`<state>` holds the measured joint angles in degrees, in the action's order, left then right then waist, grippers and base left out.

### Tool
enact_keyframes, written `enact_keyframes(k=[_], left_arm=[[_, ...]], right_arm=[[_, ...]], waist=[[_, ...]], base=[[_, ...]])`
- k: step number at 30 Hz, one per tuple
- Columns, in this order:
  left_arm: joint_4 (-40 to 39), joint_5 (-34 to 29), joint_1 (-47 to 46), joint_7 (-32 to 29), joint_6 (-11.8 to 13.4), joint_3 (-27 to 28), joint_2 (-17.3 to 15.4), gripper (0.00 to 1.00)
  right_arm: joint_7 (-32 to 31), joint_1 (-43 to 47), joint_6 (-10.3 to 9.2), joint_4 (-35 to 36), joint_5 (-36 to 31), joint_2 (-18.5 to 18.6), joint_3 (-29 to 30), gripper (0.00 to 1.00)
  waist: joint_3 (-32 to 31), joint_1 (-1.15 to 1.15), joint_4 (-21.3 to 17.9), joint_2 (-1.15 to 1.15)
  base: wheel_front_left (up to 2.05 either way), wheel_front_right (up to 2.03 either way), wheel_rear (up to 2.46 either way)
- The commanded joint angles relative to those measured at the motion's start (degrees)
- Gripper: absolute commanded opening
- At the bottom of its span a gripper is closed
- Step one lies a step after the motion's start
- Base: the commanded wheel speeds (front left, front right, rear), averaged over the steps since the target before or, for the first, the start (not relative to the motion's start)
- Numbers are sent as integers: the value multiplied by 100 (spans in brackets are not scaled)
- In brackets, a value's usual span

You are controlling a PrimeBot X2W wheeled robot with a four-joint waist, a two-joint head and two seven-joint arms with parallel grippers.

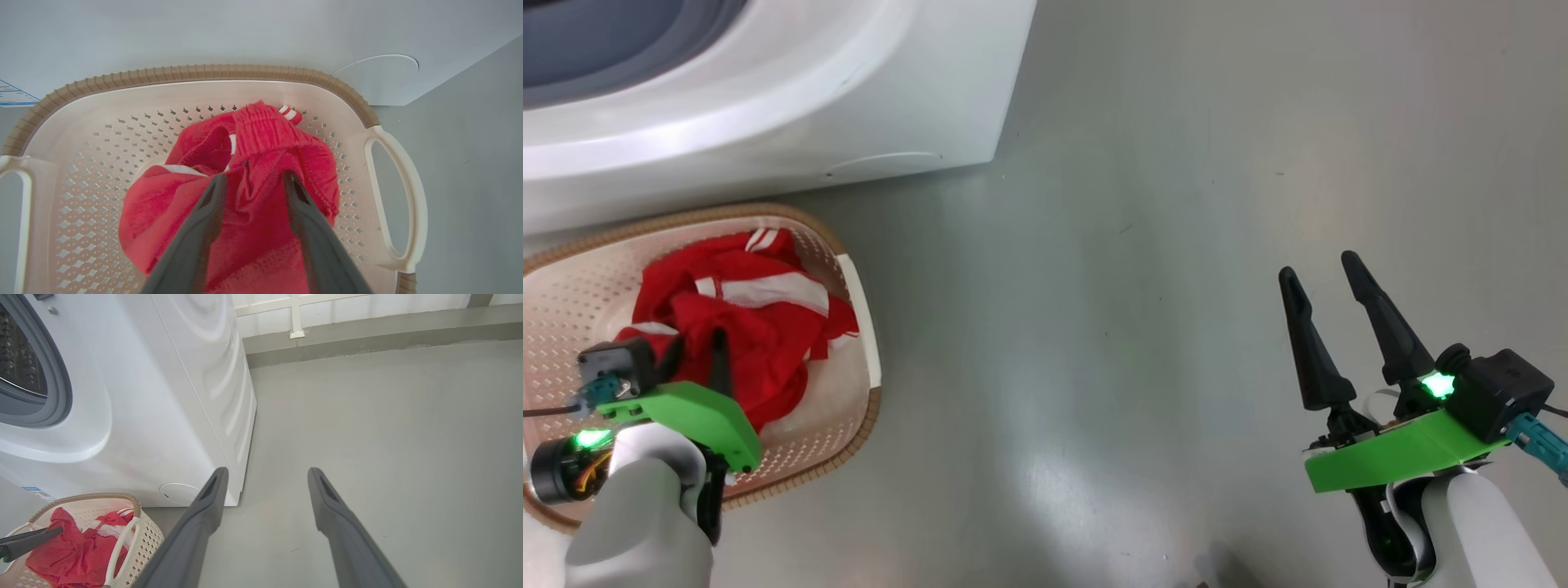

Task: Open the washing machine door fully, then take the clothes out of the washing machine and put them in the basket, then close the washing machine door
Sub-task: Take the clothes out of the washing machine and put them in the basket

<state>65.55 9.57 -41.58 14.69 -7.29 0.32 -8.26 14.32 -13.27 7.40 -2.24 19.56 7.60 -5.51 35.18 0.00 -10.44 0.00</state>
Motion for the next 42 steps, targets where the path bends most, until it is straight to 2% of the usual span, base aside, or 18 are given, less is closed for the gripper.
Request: enact_keyframes(k=[1, 9, 22, 29, 42], left_arm=[[-51, 45, 81, 31, 33, 171, -213, 100], [-421, 217, 439, 31, 1, 355, -113, 100], [-2095, 359, 1321, 31, -18, 379, 80, 100], [-3191, 372, 1948, 31, -19, 334, 143, 100], [-4930, -6, 3141, 31, -19, 487, 268, 100]], right_arm=[[68, -5, 9, 95, -72, 40, -84, 100], [68, 44, 9, -50, -43, 108, -143, 100], [68, 396, 9, -306, 25, 352, -152, 100], [68, 659, 9, -339, 56, 442, -101, 100], [68, 1014, 9, -293, 79, 465, 48, 100]], waist=[[-93, 0, 40, 0], [-694, 0, 308, 0], [-1803, 0, 857, 0], [-2237, 0, 986, 0], [-2649, 0, 1040, 0]], base=[[0, 0, 0], [0, 0, 0], [0, 0, 0], [0, 0, 0], [0, 0, 0]])
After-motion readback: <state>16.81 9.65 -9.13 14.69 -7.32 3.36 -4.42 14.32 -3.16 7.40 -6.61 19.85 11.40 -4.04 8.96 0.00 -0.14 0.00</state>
